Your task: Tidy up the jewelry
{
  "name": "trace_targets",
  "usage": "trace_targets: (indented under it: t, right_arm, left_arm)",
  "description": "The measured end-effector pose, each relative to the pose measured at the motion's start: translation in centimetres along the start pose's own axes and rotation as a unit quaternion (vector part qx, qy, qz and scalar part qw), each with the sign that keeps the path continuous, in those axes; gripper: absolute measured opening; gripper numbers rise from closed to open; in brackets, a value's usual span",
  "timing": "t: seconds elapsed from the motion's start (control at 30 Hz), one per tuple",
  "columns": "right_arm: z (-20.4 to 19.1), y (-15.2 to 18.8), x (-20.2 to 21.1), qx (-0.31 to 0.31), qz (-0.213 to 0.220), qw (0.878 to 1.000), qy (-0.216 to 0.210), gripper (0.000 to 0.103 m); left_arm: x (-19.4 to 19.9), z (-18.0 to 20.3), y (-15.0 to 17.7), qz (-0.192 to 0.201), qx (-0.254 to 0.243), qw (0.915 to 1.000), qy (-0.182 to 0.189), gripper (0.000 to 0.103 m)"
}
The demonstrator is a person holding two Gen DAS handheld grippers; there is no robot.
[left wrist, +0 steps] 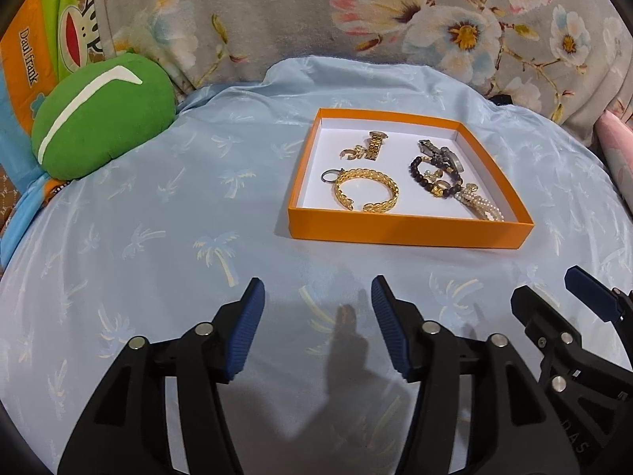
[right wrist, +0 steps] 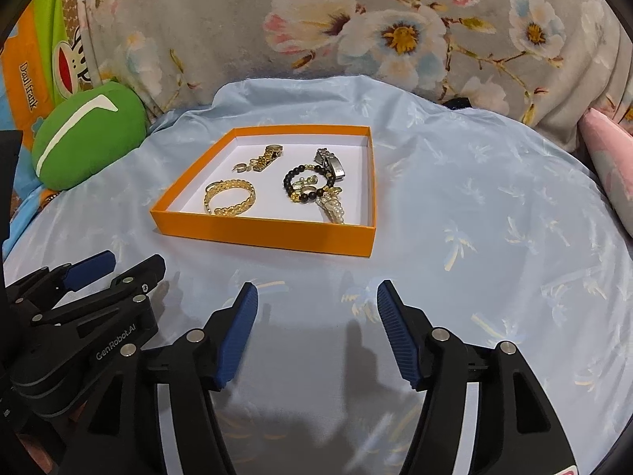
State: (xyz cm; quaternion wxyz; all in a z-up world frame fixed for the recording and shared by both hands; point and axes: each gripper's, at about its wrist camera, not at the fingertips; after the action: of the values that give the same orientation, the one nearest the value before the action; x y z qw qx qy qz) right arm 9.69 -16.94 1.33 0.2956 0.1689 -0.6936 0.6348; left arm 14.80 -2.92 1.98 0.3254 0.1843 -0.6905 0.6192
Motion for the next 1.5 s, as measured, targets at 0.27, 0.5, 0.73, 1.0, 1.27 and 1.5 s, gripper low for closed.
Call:
trace_targets:
  t: [0.27, 0.5, 0.73, 1.0, 1.27, 1.5]
  right_arm:
    - [0.4, 0.7, 0.3, -0.026, -0.014, 1.000, 0.004, 0.073]
    - [0.4, 1.8, 0.8, -0.029, -0.030, 0.999, 0.022, 0.073]
    - [0.1, 2.4, 1.2, -0.024, -0.029, 0.999, 0.034, 0.073]
    - [0.2, 2.5, 1.1, -0.023, -0.032, 0.999, 0.034, 0.073]
    - [0.0, 2.5, 1.0, -0.018, -0.034, 0.998, 0.040, 0.073]
    - [-0.1, 2.4, 0.9, -0.017, -0.034, 0.998, 0.040, 0.074]
  left_arm:
    - [0.5, 0.2, 0.4, 0.001, 0.004, 1.0000, -0.009, 0.061]
    - [1.2, 0.5, 1.2, -0.004, 0.003, 0.9999, -0.016, 0.061]
    - [1.8, 0.8, 2.1, -0.009, 0.000, 0.9992, -0.040, 0.061]
    - [1.7, 0.6, 2.2, -0.011, 0.002, 0.9986, -0.052, 0.066]
    - [1.5, 0.7, 2.1, -0.016, 0.000, 0.9980, -0.062, 0.066]
    - [1.5, 0.7, 2.1, -0.017, -0.001, 0.9980, -0.062, 0.066]
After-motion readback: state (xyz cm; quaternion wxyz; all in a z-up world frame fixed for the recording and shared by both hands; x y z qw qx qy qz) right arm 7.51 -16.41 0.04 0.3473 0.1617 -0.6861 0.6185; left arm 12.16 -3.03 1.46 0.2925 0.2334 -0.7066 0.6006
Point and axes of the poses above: each gripper's, at about its wrist camera, not at the fingertips, and x roughly against the way its jaws point, z to its right, y to its underside, and after that the axes turned 2 degrees about y, right-handed
